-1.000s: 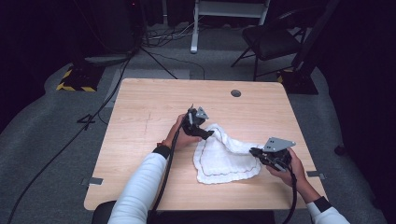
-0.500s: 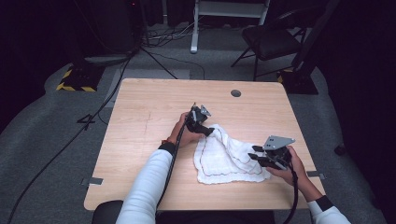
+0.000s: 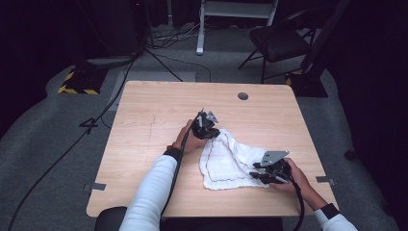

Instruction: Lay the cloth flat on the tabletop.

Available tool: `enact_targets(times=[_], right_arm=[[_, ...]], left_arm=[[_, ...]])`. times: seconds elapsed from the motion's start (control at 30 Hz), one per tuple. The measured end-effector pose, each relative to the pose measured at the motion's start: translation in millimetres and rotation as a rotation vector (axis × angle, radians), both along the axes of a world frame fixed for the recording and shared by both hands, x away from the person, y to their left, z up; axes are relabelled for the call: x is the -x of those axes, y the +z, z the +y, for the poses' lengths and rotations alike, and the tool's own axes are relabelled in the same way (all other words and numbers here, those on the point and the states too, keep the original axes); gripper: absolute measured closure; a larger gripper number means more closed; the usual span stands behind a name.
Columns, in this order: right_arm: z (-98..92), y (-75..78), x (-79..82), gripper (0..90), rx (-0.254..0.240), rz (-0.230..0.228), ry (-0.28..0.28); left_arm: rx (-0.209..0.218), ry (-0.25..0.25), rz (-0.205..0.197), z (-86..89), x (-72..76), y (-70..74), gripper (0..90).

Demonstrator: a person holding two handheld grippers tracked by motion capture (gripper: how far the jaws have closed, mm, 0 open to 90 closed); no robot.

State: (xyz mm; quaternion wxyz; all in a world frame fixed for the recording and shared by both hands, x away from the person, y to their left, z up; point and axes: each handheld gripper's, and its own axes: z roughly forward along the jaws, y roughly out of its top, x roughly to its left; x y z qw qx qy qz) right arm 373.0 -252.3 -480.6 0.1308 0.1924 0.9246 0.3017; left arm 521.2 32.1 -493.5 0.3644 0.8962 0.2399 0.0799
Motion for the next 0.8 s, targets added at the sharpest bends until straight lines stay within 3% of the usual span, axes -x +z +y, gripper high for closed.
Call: enact_targets(times=[0.03, 0.13, 0.2, 0.27, 0.3, 0.37, 0.4, 0.5, 0.7, 0.8], right_arm=[[-0.5, 1.4, 0.1, 79.2, 0.004, -0.016, -0.002], [-4.1, 8.6, -0.3, 84.2, -0.020, -0.039, -0.026], [-5.7, 12.3, -0.5, 84.8, -0.032, -0.049, -0.040], [-10.6, 26.3, -0.6, 85.3, -0.083, -0.089, -0.074], [-11.9, 31.8, -0.3, 85.3, -0.103, -0.104, -0.088], [-13.3, 37.4, -0.1, 85.4, -0.115, -0.125, -0.105], [-16.5, 48.3, -0.2, 85.6, -0.145, -0.154, -0.132], [-21.3, 61.6, -1.0, 85.8, -0.184, -0.188, -0.167], [-25.9, 75.6, -2.2, 85.9, -0.232, -0.208, -0.195], [-23.1, 83.7, -1.6, 85.8, -0.249, -0.218, -0.199]], left_arm=[[0.005, 0.003, -0.007, 3.5, 0.5, 2.9, 85.8], [0.022, 0.020, -0.023, 7.7, 1.2, 7.3, 86.2], [0.044, 0.025, -0.038, 12.1, 2.3, 13.6, 86.3], [0.050, 0.024, -0.063, 15.6, 5.2, 21.8, 86.3], [0.071, 0.021, -0.079, 20.2, 9.5, 32.1, 86.4], [0.078, 0.019, -0.096, 22.5, 11.9, 37.3, 86.4], [0.092, 0.017, -0.102, 25.2, 14.5, 42.8, 86.5], [0.126, 0.021, -0.142, 39.3, 25.3, 63.3, 86.6], [0.162, 0.022, -0.171, 61.8, 41.4, 79.4, 86.7], [0.155, 0.014, -0.195, 75.2, 57.1, 88.4, 86.7]])
